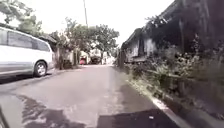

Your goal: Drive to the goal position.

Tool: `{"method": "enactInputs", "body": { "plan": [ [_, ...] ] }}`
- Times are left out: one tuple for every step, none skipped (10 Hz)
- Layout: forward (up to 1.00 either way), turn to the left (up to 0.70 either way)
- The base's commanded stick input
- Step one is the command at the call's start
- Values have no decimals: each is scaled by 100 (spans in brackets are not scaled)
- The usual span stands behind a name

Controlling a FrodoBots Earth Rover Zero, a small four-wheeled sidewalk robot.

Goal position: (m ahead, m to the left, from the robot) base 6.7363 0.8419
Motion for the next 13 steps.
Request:
{"method": "enactInputs", "body": {
  "plan": [
    [70,0],
    [70,0],
    [70,0],
    [70,0],
    [70,0],
    [70,2],
    [70,2],
    [70,2],
    [70,2],
    [70,2],
    [70,2],
    [70,3],
    [70,15]
  ]
}}
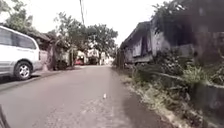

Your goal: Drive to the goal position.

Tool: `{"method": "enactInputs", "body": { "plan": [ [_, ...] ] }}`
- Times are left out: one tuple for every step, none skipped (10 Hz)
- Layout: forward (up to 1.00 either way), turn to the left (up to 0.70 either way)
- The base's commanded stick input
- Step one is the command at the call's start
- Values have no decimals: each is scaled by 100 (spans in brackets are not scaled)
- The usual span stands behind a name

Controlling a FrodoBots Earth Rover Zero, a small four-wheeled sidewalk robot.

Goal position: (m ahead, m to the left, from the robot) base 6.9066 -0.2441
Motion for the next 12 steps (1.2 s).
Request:
{"method": "enactInputs", "body": {
  "plan": [
    [70,26],
    [70,14],
    [70,0],
    [70,0],
    [70,0],
    [70,0],
    [70,0],
    [70,0],
    [70,0],
    [70,0],
    [70,0],
    [70,0]
  ]
}}
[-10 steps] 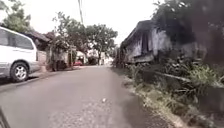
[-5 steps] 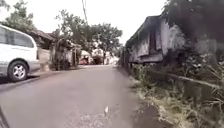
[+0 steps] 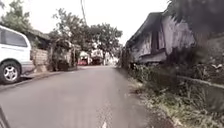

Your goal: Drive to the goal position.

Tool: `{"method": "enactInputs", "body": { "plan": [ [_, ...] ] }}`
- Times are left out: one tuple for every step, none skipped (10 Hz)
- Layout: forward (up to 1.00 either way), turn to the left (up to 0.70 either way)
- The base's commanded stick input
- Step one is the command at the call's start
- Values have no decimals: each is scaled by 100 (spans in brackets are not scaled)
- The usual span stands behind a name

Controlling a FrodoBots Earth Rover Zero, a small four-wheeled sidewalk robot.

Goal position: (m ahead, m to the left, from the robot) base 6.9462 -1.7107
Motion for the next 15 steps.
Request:
{"method": "enactInputs", "body": {
  "plan": [
    [70,2],
    [70,3],
    [70,3],
    [70,2],
    [70,7],
    [70,22],
    [70,25],
    [70,13],
    [70,3],
    [70,0],
    [70,0],
    [70,0],
    [70,0],
    [70,0],
    [70,0]
  ]
}}
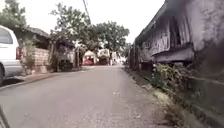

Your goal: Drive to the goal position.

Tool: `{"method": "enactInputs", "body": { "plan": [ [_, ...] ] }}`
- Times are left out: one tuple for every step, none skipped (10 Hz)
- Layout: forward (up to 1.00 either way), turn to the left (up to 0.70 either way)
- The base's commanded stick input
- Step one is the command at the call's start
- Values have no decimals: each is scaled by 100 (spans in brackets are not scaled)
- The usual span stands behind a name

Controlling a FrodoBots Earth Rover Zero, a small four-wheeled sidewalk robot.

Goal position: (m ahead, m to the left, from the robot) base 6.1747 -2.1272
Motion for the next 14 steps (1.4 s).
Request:
{"method": "enactInputs", "body": {
  "plan": [
    [70,0],
    [70,0],
    [70,0],
    [70,0],
    [70,0],
    [70,0],
    [70,0],
    [70,0],
    [70,0],
    [70,0],
    [70,0],
    [70,0],
    [70,0],
    [70,0]
  ]
}}
